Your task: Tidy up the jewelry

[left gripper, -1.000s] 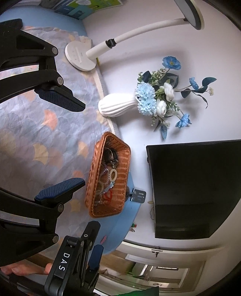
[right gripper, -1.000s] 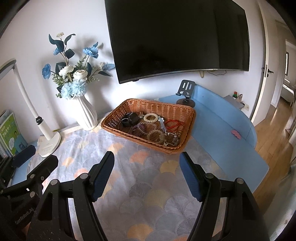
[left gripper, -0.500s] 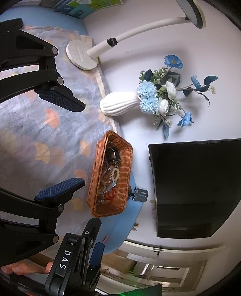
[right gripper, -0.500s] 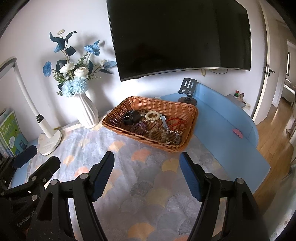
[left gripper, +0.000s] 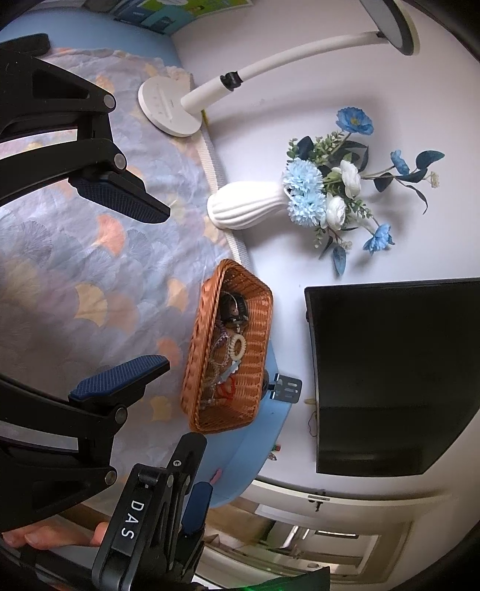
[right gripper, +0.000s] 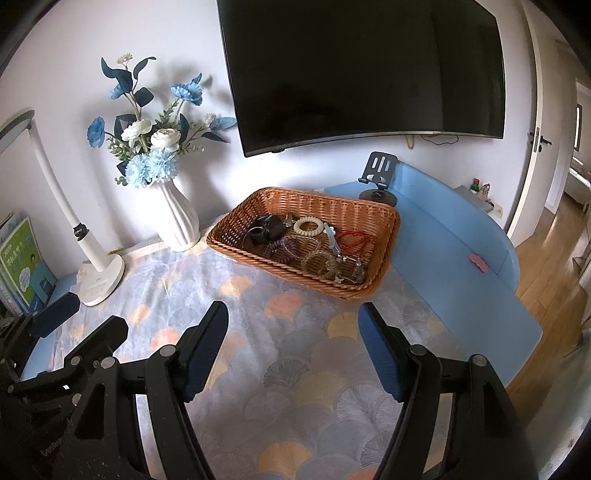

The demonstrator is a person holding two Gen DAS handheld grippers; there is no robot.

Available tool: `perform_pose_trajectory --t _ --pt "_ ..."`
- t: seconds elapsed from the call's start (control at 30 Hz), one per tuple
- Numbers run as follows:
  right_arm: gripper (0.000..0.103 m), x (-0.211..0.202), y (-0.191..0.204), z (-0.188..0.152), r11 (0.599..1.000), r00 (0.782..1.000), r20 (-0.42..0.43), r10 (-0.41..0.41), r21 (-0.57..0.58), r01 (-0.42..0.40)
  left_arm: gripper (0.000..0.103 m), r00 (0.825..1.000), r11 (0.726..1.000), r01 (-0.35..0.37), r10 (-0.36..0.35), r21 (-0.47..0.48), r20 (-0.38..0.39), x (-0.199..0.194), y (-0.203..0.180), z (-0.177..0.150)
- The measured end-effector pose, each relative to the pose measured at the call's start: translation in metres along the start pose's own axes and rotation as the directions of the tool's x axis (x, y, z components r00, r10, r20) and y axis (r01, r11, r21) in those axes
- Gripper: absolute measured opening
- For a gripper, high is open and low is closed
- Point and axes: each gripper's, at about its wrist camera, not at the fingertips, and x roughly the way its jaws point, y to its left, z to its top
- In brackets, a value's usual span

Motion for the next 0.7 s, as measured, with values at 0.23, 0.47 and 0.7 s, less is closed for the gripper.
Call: perform_pose_trajectory --t 0.23,0.47,0.7 --pt "0.075 0.0021 0.0002 -0.0011 1.0 1.0 -0.007 0.006 -0.001 -0.006 0.075 1.0 1.0 0.003 -0.003 0.006 -0.007 0.0022 -0.0008 -0.002" --pt "0.075 0.006 -0.0011 -0.0016 1.0 1.0 -0.014 0.012 -0.001 -0.012 0.075 1.0 1.0 -0.007 0.007 0.01 -0.008 0.0035 -0.0007 -0.0017" --pt "0.075 0.0055 -0.0007 -0.0027 1.0 1.0 -0.014 0.018 -0.007 -0.018 0.075 0.999 0.999 -0.03 0.03 0.025 0.012 0.002 -0.0049 -0.0021"
